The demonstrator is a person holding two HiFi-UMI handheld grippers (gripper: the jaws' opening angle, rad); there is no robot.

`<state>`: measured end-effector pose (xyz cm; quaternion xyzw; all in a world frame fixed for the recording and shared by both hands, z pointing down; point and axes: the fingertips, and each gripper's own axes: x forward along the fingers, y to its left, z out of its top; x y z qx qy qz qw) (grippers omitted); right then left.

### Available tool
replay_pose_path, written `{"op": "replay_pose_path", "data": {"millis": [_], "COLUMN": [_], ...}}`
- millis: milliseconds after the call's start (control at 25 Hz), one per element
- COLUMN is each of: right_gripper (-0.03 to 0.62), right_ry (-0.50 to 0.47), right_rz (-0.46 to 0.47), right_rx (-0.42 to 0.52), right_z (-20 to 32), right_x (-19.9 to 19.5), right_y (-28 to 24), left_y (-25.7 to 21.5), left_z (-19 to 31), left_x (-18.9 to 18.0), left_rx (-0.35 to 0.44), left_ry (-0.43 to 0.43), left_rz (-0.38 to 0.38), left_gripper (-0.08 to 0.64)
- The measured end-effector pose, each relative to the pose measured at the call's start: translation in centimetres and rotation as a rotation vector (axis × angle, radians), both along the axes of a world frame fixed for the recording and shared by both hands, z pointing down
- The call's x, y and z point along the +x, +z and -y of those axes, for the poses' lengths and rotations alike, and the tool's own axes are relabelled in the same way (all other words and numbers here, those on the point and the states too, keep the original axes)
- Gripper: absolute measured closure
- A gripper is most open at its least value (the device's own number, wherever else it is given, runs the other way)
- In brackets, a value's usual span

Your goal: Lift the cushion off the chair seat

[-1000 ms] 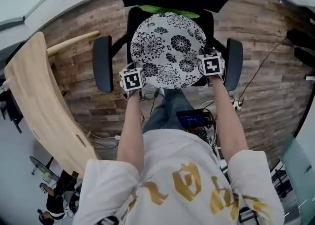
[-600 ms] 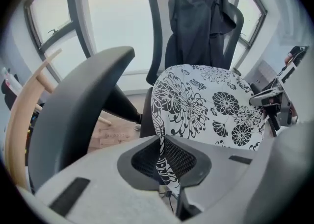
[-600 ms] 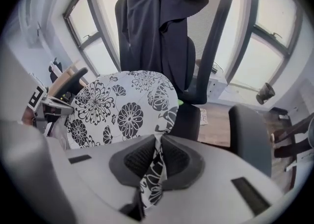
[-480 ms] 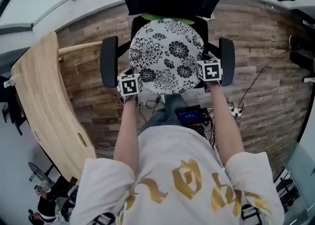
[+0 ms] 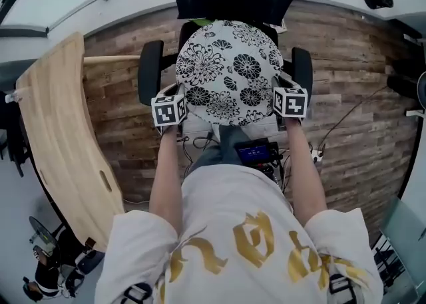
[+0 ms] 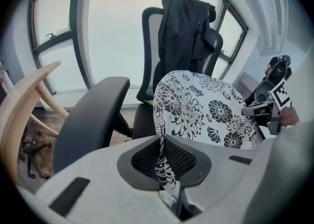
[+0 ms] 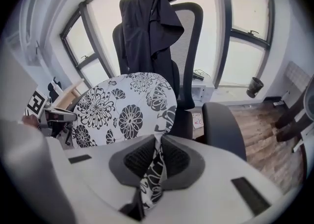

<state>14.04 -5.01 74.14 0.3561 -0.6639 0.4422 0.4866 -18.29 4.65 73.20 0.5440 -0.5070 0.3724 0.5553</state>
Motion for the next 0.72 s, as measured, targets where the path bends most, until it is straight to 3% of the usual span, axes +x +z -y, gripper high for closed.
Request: {"op": "replay_pose_path", "data": {"millis": [280, 440, 720], "right_gripper": [0.558, 0.558, 0.558], "right_ry": [0.006, -0.072, -0.008], "right_rz": [-0.005, -0.039, -0.019], "right_rx": [0.054, 0.083, 0.106], "right_z": [0.1, -0.2, -0.4], "right_x": [-0.2, 0.8, 1.4], "right_y": [-2.7, -3.9, -5.3], "left_y": [-1.7, -3.3, -4.8], "left_z": [0.7, 1.2, 1.4], "left_x": [0.7, 0.9, 0.1], "left_rx": [0.058, 0.089, 0.123], "left_ry": [-0.029, -0.028, -0.061], "left_rz": [-0.028, -0.01, -0.002], "left_gripper": [0.527, 0.526, 0.526]}}
